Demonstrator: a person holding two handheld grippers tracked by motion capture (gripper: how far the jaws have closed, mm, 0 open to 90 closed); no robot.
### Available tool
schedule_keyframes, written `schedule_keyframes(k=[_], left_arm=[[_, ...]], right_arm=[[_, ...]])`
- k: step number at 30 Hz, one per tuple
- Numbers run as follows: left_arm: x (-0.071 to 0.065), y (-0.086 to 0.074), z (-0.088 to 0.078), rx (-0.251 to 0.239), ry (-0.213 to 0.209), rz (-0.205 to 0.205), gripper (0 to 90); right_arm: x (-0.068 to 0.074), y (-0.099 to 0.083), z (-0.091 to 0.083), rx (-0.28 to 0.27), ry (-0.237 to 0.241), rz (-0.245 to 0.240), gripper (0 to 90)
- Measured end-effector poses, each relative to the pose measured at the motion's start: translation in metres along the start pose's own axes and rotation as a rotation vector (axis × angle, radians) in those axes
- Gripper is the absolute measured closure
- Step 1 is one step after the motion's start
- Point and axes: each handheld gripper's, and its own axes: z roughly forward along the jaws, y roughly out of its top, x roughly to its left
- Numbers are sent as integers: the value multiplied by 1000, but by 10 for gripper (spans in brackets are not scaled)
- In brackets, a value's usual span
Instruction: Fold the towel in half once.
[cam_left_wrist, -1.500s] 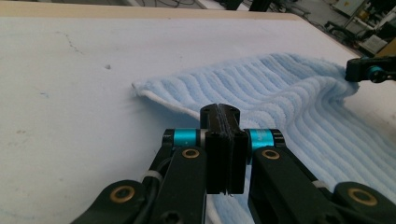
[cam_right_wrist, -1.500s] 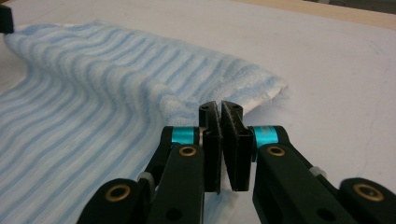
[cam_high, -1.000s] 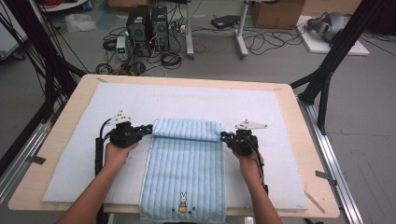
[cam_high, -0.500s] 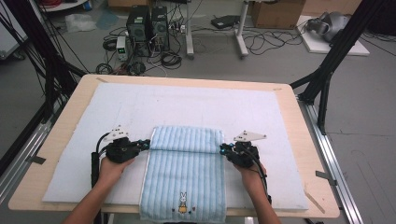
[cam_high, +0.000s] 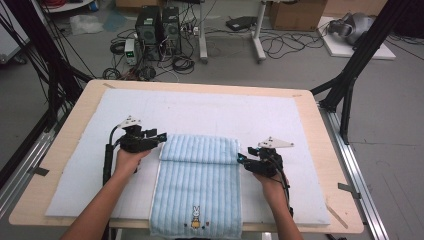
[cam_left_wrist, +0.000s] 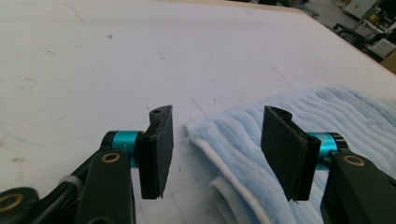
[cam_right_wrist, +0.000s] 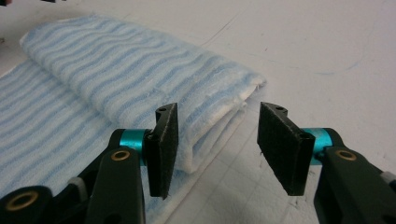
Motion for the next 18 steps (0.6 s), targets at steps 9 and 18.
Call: schedule_keyframes(k=[9, 18], left_arm=[[-3, -6, 25, 96, 37, 39, 478], [-13, -6, 24, 122, 29, 136, 866]], right_arm=[[-2, -1, -2, 5, -32, 0, 407], [-2, -1, 0, 7, -30, 0, 396]])
